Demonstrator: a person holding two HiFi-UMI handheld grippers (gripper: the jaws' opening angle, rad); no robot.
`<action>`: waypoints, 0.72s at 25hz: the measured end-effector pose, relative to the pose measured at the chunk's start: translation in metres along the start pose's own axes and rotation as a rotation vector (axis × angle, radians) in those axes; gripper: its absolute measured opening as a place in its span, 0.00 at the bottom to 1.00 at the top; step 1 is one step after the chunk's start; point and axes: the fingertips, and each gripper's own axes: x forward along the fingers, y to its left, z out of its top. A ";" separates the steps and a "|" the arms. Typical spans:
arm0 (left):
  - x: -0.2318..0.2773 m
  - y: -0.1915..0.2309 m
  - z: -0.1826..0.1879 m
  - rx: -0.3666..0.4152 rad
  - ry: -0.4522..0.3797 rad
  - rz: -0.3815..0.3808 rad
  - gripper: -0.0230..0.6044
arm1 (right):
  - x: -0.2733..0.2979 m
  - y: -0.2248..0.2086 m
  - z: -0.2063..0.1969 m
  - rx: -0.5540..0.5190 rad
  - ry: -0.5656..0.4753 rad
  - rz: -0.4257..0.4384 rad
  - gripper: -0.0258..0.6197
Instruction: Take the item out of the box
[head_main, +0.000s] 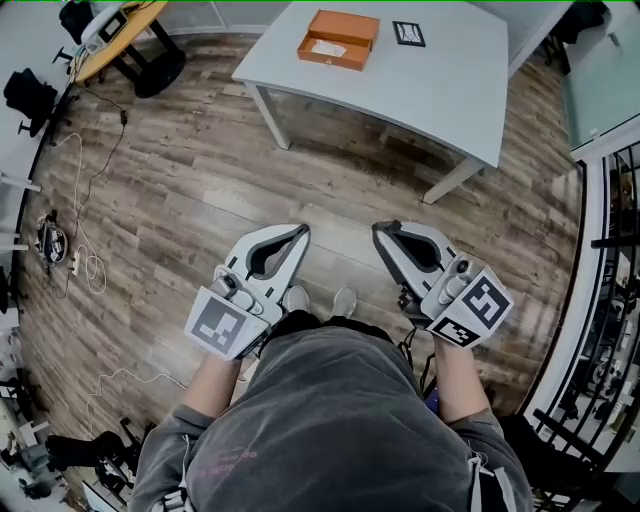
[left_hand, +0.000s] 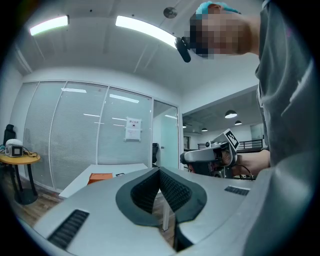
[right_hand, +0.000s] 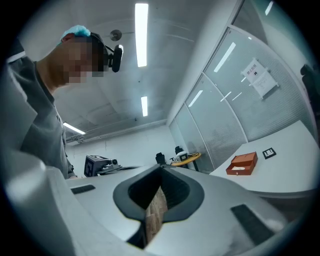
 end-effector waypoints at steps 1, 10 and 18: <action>0.002 0.000 -0.001 0.000 0.005 0.003 0.05 | -0.001 -0.003 0.001 0.001 -0.002 0.002 0.05; 0.009 0.020 0.003 0.012 0.003 0.033 0.05 | 0.015 -0.018 0.007 -0.006 0.004 0.029 0.05; 0.023 0.048 0.003 0.005 -0.013 0.044 0.05 | 0.038 -0.039 0.009 -0.006 0.020 0.038 0.05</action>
